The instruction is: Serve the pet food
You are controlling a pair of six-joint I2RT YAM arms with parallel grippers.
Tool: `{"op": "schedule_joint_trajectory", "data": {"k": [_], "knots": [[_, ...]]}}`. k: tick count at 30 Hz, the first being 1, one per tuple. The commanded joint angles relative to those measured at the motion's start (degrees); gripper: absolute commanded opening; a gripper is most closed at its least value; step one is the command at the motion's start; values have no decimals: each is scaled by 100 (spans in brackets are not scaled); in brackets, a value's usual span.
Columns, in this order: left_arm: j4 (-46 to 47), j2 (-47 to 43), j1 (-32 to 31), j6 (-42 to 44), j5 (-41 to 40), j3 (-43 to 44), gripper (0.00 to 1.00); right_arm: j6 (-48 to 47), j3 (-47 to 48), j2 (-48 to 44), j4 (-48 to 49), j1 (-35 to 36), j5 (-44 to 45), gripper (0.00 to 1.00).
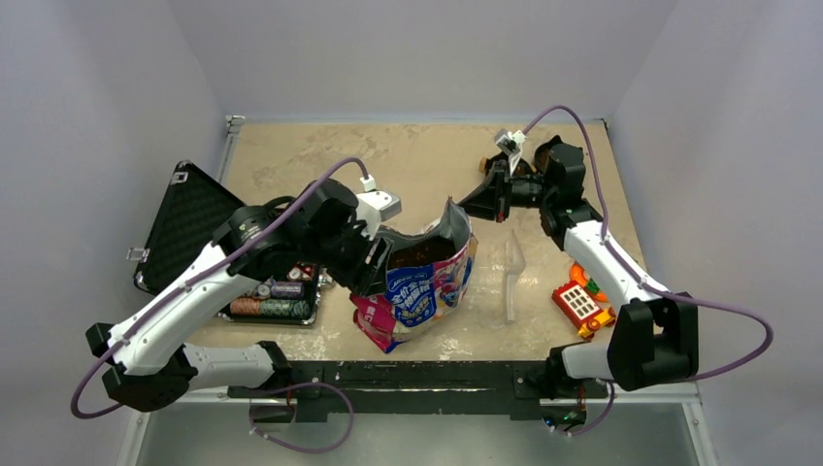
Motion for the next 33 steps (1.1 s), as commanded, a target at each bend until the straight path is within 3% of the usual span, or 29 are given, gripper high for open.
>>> {"op": "schedule_joint_trajectory", "data": {"k": [1,2,4,7,8,12,17,20,23,25,27,33], "knots": [[510,234,-13,-21,263,66,62,-316,282,-196,-554,56,261,5],[488,315,-13,32,126,104,56,-380,320,-196,-643,37,319,15],[196,499,-14,73,-326,271,32,-450,354,-208,-718,-23,404,37],[-256,532,-14,155,-877,414,3,-584,419,-174,-827,-214,331,50],[-268,409,-14,165,-918,307,0,-619,433,-170,-839,-284,258,53],[105,-465,-5,314,-1170,-557,0,-1043,538,-166,-1028,-397,30,68],[643,-1332,4,602,-765,-1365,0,-1793,846,99,-1591,-385,-908,69],[1079,-1733,2,741,-502,-1695,0,-2306,1132,307,-2106,-224,-816,69],[1368,-1900,4,825,-461,-1893,0,-3120,1615,602,-2988,-55,-874,69],[1383,-1879,4,851,-527,-1902,0,-3316,1714,738,-3022,101,-1057,81],[1319,-1802,4,908,-509,-1853,0,-3642,1797,777,-3194,307,-901,84],[1221,-1837,4,898,-614,-1822,0,-3556,1950,880,-2990,704,-1193,79]]}}
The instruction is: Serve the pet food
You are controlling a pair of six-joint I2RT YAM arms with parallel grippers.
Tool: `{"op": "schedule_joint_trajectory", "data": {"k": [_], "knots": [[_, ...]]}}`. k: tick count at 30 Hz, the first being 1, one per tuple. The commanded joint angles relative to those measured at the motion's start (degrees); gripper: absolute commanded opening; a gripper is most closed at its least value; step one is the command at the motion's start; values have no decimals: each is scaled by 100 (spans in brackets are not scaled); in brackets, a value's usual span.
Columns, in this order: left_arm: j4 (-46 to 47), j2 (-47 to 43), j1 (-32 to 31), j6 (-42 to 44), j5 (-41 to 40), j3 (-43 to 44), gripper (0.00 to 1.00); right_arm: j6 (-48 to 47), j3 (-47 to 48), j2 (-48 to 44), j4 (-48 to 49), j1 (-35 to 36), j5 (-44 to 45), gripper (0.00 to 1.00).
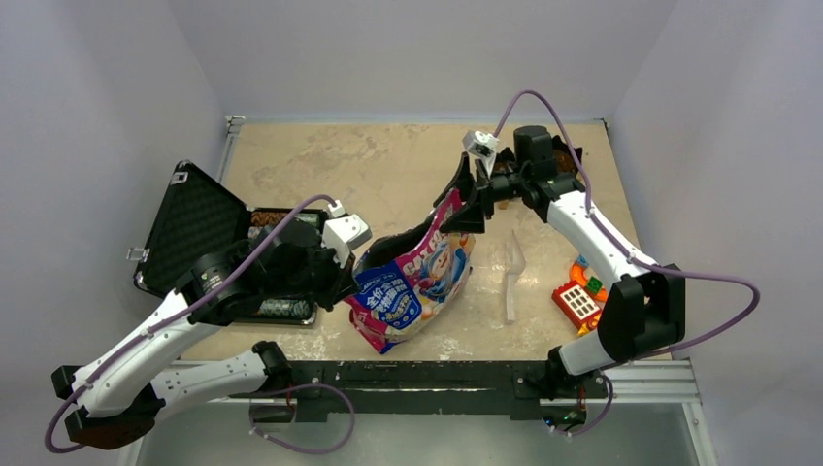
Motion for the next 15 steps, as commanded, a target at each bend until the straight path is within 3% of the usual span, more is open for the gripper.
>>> {"op": "schedule_joint_trajectory", "data": {"k": [1,3,5,10,15], "knots": [[-58,-159,37,188,-212,75,0,-222,367,19,33,201,-446,76],[-54,-215,37,141,-309,59,0,-94,331,29,180,202,-495,68],[-57,-246,37,93,-416,58,0,-65,268,6,261,174,-397,54],[26,-337,37,71,-749,92,0,453,-85,-227,867,-127,-309,1],[454,-214,37,16,-1484,162,0,1739,-1292,-1483,2521,-835,1118,0]]}}
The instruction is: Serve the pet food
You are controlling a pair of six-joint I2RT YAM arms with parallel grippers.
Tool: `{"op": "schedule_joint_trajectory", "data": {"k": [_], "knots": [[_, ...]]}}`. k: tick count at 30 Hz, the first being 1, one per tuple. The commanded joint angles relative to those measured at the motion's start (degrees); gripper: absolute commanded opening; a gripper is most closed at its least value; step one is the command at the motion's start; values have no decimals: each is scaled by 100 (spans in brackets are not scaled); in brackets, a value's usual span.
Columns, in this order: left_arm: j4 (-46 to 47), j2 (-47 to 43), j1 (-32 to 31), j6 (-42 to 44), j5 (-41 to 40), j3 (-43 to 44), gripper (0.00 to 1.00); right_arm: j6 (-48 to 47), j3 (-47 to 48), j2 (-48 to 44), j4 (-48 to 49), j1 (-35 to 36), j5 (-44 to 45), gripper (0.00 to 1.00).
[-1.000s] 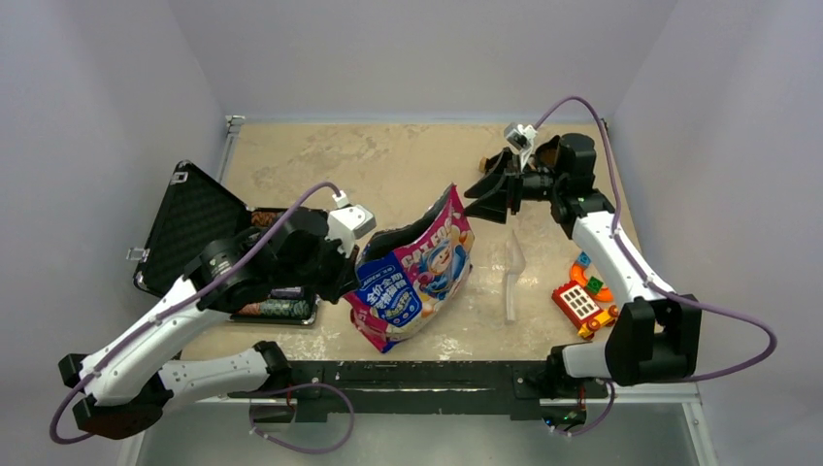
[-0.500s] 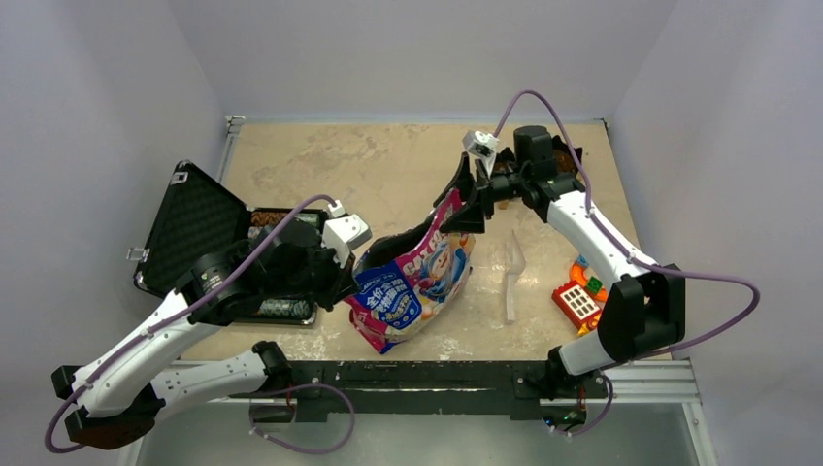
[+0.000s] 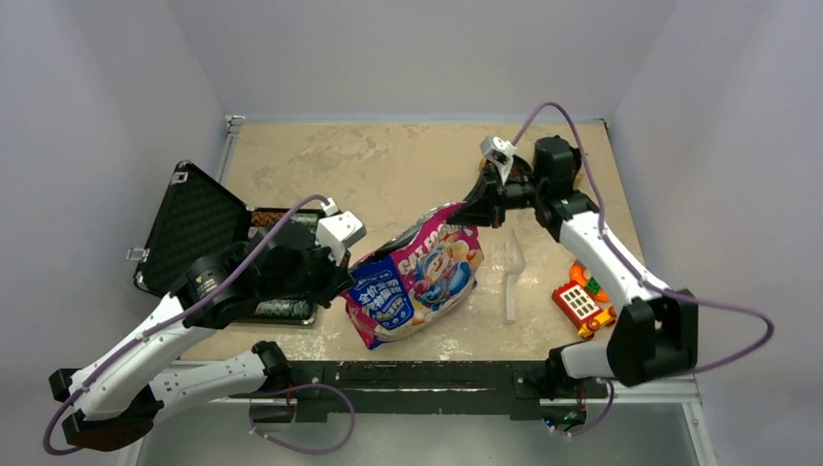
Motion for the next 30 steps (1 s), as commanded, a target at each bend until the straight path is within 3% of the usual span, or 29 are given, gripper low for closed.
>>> {"op": "schedule_joint_trajectory", "data": {"k": [1,5,8,11,14,18,25,28,30], "knots": [[533,34,46,-77,-1341,241,0,1290,-973,-1363,1701,-820,1639,0],[433,693,124,-257,-2429,888,0,1394,-1655,-2438,1251,-1068,3344,0],[425,1074,271,-175,-2566,1264,0,1444,-2225,-3210,1114,-1060,3960,0],[135,1276,439,-204,-2581,1508,0,1526,-2822,-3960,1237,-1061,4147,0],[-461,1303,555,-452,-2489,1640,0,1497,-2979,-4108,1033,-979,3755,0],[-1561,1367,582,-777,-1560,2044,2,1177,-2806,-4082,693,-524,3864,0],[-2991,1685,582,-1424,-367,3689,63,942,-2363,-3687,552,-237,3897,0],[-3046,1841,581,-1918,184,4477,75,879,-2232,-3564,550,-208,3838,0],[-2932,2013,590,-2532,449,5003,77,817,-2119,-3513,434,-190,3822,0]]}}
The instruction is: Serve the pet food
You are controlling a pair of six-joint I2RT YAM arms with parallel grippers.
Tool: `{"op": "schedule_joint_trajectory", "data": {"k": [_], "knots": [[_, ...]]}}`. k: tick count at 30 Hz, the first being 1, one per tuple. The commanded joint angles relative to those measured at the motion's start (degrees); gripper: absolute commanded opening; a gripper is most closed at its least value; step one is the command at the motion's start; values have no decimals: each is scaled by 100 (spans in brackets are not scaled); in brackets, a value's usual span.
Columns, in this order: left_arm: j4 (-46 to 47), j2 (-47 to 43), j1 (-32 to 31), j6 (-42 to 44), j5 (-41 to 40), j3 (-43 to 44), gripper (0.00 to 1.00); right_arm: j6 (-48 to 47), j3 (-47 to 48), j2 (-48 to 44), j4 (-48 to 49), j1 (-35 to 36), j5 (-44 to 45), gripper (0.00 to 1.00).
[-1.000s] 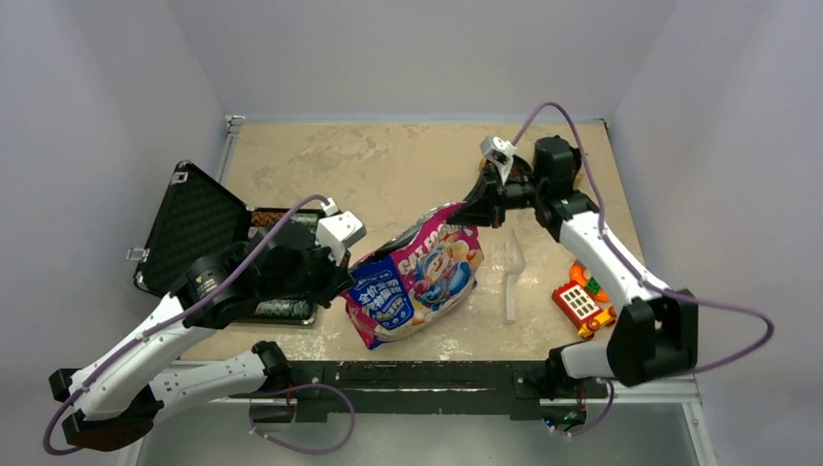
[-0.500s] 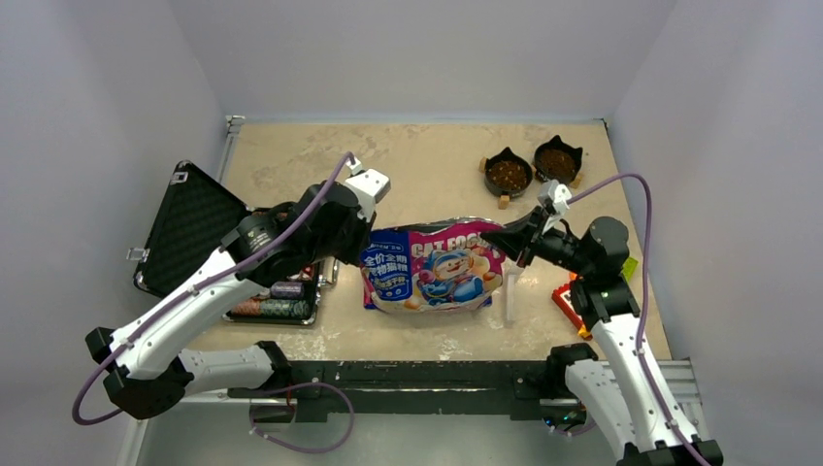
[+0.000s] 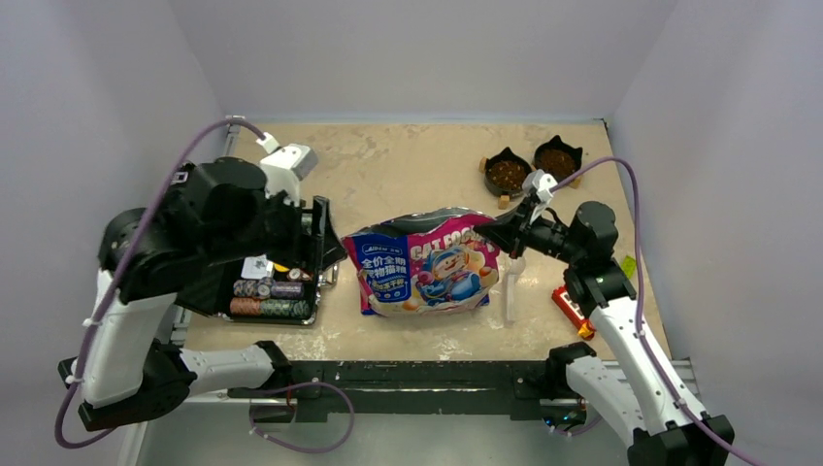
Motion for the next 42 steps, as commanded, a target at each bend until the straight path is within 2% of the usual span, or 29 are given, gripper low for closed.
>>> {"op": "schedule_joint_trajectory", "data": {"k": [1,4,6,10,13,18,22,26,31,37,40,42], "knots": [[-222,400,24,-1270,840,1166,78,-344,394,94,-337,8,386,0],[-213,828,61,-2331,481,2089,81,-431,512,75,-504,35,346,0],[204,845,98,-3151,434,1950,81,-483,554,16,-598,55,327,0],[1366,426,127,-5325,549,235,83,-599,631,-164,-850,87,390,0],[1904,147,130,-6422,449,-688,89,-654,648,-361,-990,115,401,0],[988,336,129,-7513,13,-745,93,-969,735,-538,-1358,137,373,0],[1007,329,130,-8338,112,-1438,92,-1243,896,-574,-1751,197,366,0],[1009,282,130,-8685,-70,-1771,92,-1428,1053,-480,-1922,509,567,0],[928,448,130,-8789,-180,-2029,91,-1273,907,-501,-1630,590,499,0],[1273,391,130,-8612,-361,-2413,60,-1690,782,-797,-2008,603,767,0],[1308,245,130,-8554,-451,-2611,30,-2024,678,-1153,-2283,603,1164,0],[1408,103,136,-8547,-508,-2788,16,-2272,626,-1368,-2536,603,1266,0]]}}
